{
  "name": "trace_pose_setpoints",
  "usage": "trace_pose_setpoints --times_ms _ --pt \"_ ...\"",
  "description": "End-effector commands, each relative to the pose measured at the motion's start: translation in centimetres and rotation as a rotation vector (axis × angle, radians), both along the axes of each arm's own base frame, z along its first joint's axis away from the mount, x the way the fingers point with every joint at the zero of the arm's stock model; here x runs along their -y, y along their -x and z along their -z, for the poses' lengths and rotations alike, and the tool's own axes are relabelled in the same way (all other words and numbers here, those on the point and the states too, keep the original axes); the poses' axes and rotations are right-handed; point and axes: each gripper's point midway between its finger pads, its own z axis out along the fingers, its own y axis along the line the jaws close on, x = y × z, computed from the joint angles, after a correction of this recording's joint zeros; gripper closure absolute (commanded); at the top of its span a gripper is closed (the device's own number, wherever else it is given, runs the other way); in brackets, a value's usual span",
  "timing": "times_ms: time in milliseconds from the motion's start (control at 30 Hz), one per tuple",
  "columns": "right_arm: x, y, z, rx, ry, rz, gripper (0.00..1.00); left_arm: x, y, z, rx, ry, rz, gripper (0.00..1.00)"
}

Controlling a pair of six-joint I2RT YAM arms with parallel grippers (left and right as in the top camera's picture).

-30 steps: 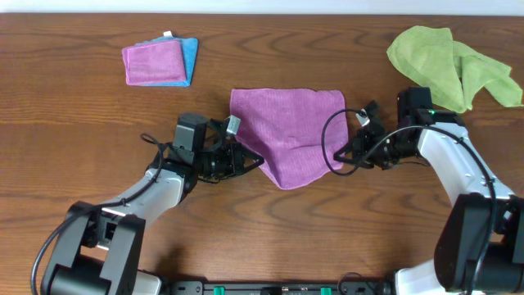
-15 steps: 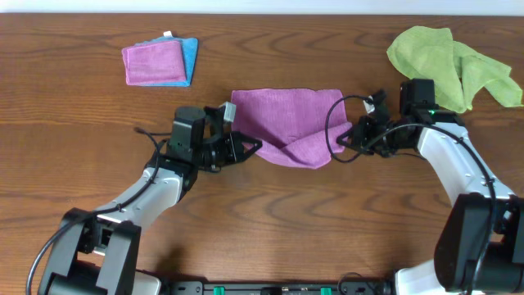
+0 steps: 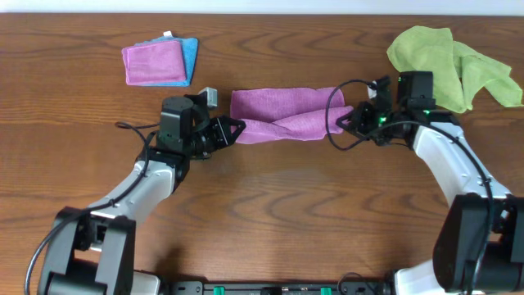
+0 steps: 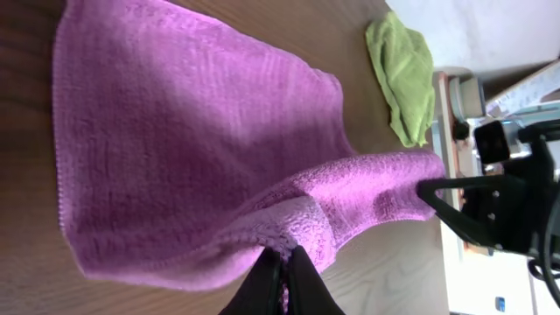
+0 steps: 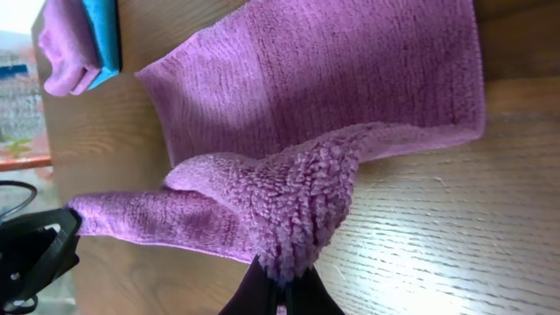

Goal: Fold the cloth

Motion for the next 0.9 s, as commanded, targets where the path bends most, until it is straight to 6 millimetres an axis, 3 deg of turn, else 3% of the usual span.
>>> trace_pose_setpoints --times_ms 0,500,867 --pt "-0.2 -0.8 -0.7 0.027 0.026 0.021 0.98 0.1 -1.8 -0.4 0.047 -0.027 0.008 0.94" --pt "0.0 -3.8 1.6 0.034 0.011 0.112 0.99 1.0 -6.2 1.2 0.039 -0.095 0.061 0.94" --pt "-1.2 -7.1 2.3 0.046 -0.044 0.111 0.98 -0.2 -6.7 2.5 0.013 -0.167 0.001 0.95"
